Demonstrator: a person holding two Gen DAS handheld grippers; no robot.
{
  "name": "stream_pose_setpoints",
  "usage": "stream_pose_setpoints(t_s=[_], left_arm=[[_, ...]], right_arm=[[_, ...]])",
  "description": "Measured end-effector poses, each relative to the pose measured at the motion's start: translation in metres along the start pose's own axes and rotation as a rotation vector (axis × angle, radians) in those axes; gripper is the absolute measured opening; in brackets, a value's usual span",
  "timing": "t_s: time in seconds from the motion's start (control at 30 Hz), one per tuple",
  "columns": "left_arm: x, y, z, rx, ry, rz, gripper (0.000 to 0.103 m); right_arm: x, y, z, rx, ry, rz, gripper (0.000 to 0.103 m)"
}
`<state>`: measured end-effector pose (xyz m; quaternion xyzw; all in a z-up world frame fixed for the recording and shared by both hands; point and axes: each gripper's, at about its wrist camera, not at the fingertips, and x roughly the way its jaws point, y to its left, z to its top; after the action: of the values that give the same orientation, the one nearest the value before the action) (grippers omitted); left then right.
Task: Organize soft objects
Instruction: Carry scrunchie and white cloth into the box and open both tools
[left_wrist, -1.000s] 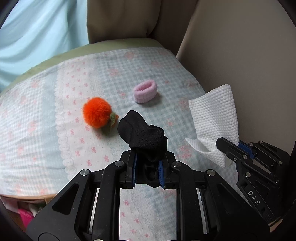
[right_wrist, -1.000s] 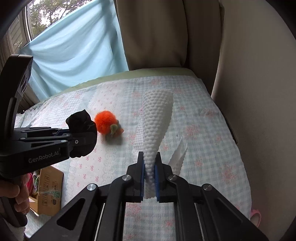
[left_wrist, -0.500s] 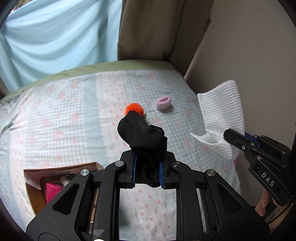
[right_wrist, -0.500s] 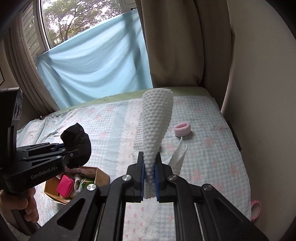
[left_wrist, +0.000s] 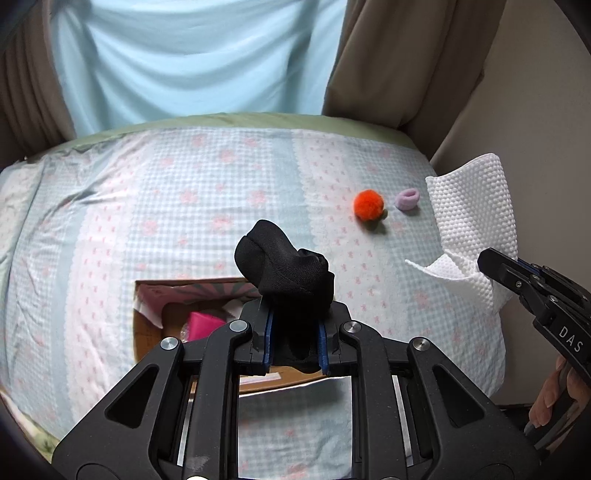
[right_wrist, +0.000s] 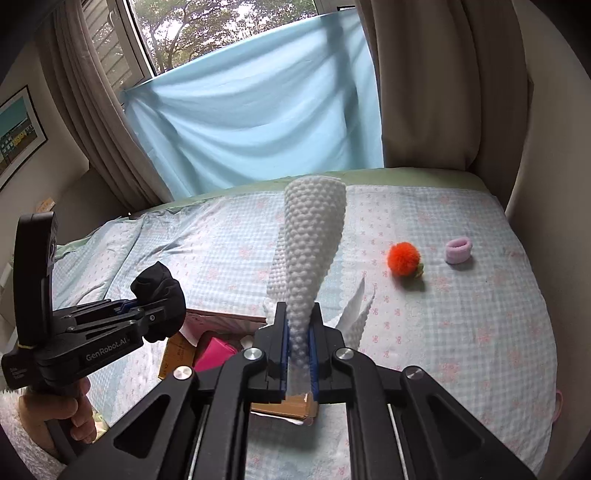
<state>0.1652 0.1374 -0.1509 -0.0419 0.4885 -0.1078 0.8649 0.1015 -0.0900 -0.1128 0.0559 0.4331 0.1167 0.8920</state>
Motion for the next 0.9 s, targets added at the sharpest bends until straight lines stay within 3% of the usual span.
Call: stream_pose_setpoints(t_s=[0.4, 0.9], left_arm=[[0.021, 0.099, -0.014, 0.009, 0.071, 0.028, 0.015], [0.134, 0.138, -0.052, 0.097, 0.334, -0.009, 0.015]], right_arm=[[0.066, 0.086, -0.015, 0.004, 0.097, 0.064, 0.008], [0.186, 0.110, -0.048, -0.004, 0.392, 0.003, 0.008]])
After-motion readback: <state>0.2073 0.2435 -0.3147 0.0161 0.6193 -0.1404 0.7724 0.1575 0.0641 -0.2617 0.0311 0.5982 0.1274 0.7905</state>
